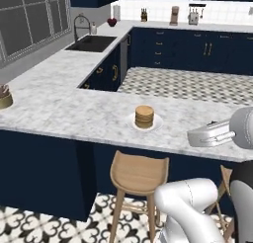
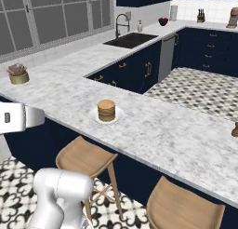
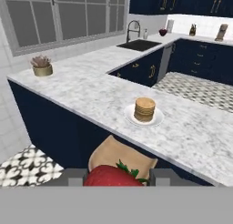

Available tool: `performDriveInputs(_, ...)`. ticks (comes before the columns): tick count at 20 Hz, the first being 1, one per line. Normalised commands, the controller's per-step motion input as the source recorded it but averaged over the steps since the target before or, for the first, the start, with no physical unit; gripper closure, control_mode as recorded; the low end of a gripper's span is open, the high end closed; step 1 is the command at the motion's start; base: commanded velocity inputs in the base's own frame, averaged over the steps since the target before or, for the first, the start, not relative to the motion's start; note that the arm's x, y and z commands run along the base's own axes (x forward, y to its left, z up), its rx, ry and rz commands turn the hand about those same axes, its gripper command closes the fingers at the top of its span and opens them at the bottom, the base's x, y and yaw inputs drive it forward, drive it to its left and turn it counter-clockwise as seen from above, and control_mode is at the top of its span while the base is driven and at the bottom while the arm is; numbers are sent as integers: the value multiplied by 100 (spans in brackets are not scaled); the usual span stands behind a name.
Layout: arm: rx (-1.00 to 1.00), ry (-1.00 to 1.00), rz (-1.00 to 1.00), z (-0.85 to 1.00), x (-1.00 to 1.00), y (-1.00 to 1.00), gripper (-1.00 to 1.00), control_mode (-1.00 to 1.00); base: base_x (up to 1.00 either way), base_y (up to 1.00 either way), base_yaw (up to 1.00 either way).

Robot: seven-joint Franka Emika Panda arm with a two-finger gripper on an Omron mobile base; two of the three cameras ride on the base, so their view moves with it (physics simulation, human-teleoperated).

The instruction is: Take the strawberry from the fridge and place it on top of the pancake, located on the dining counter.

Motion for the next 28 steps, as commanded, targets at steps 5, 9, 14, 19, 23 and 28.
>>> performDriveInputs(5, 0, 0, 0, 0, 0, 0, 100, 100, 76, 8, -21)
performDriveInputs(9, -2, 14, -11, 0, 49, 0, 100, -100, 44, 0, -14)
performDriveInputs(14, -6, 25, -15, -16, 100, 0, 100, -100, 0, 0, 0)
performDriveInputs(19, -1, 24, -4, -33, 100, -13, 100, -100, 0, 0, 0)
performDriveInputs(23, 0, 9, 0, -48, 100, -19, 100, -100, 0, 0, 0)
performDriveInputs(28, 0, 2, 0, -63, 100, -6, 100, -100, 0, 0, 0)
